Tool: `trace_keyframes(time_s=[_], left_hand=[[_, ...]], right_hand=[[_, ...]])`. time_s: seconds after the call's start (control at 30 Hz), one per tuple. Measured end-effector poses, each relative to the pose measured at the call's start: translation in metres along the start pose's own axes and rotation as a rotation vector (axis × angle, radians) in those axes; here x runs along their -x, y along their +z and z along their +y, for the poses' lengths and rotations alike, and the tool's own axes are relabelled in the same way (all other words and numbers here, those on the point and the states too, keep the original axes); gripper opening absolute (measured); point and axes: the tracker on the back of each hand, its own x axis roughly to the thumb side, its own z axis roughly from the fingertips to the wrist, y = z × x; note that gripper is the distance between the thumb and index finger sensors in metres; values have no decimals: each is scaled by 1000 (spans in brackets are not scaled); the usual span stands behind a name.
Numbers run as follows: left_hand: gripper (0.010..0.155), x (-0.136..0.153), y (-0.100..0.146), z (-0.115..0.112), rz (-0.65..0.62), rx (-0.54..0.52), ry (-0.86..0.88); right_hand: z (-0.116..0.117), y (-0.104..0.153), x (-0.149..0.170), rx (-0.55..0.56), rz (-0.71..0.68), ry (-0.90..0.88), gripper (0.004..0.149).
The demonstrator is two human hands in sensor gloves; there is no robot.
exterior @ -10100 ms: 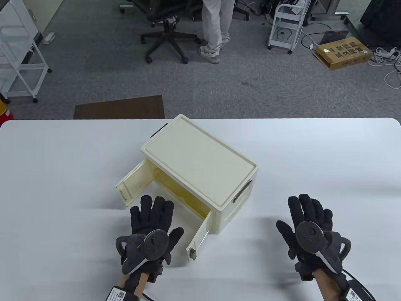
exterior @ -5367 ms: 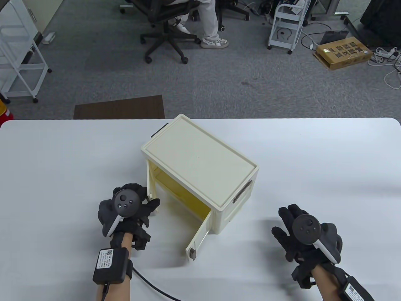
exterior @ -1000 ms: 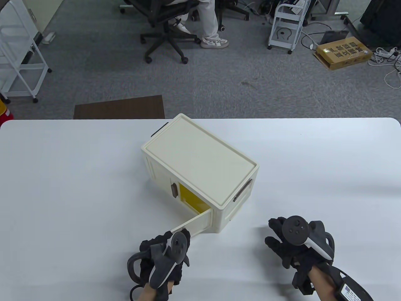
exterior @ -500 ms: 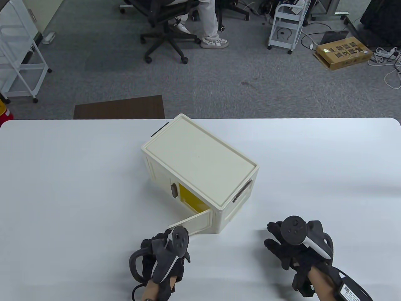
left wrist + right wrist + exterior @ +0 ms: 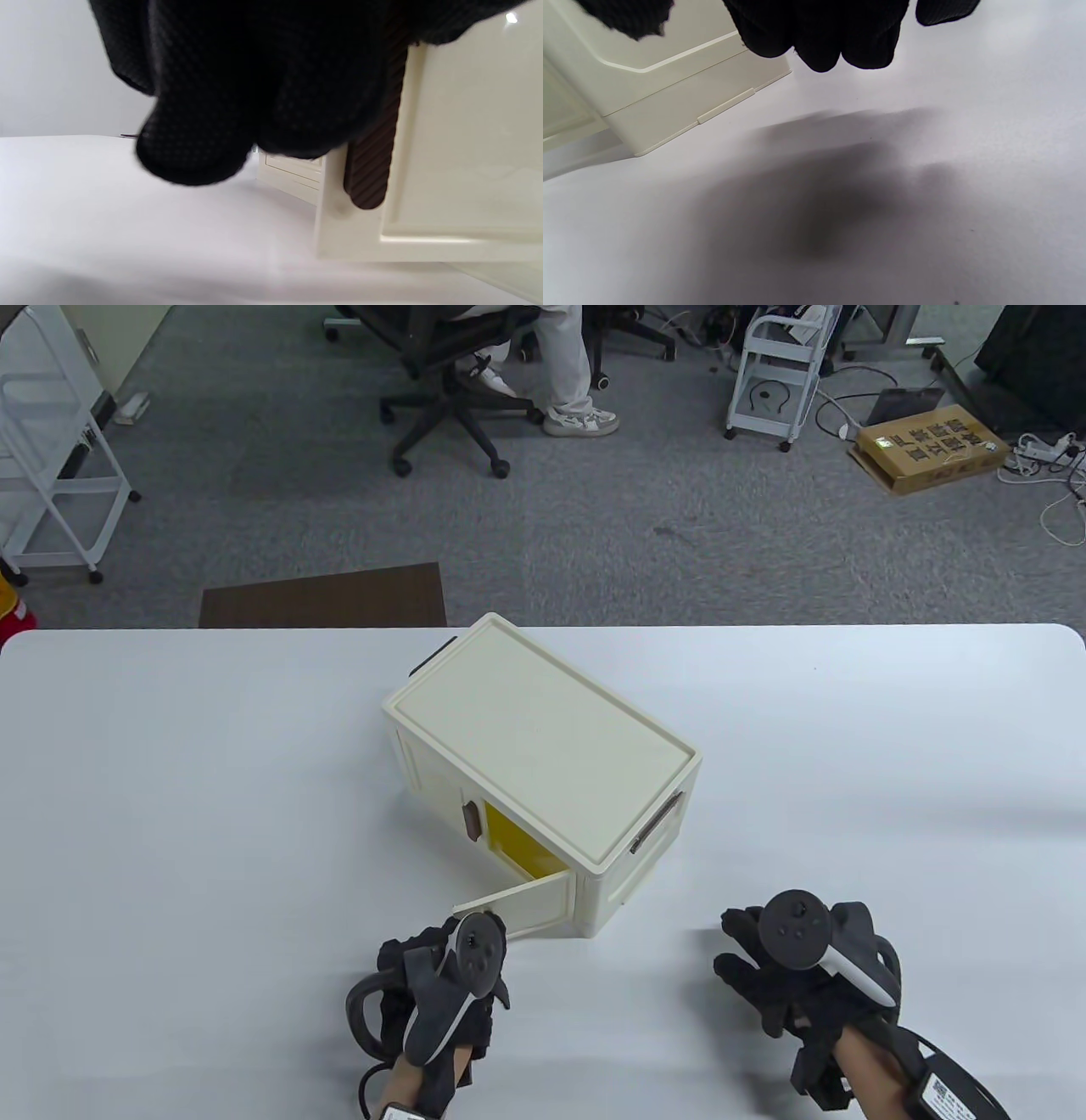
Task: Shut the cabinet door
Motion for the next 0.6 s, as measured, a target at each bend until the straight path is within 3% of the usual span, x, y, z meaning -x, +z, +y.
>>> trace_keyframes(time_s=[0.3, 0.4, 0.47, 0.6], left_hand=[[68, 11, -13, -4, 14, -35, 132], [66, 13, -15, -4, 16, -75, 160], [64, 14, -17, -6, -16, -161, 177], [62, 17, -20, -8, -11, -198, 218]], right_hand=[[1, 0, -1, -11, -5, 1, 79], [1, 0, -1, -14, -7, 0, 79], [1, 0, -1, -16, -10, 0, 79], [1, 0, -1, -13, -16, -4, 79]])
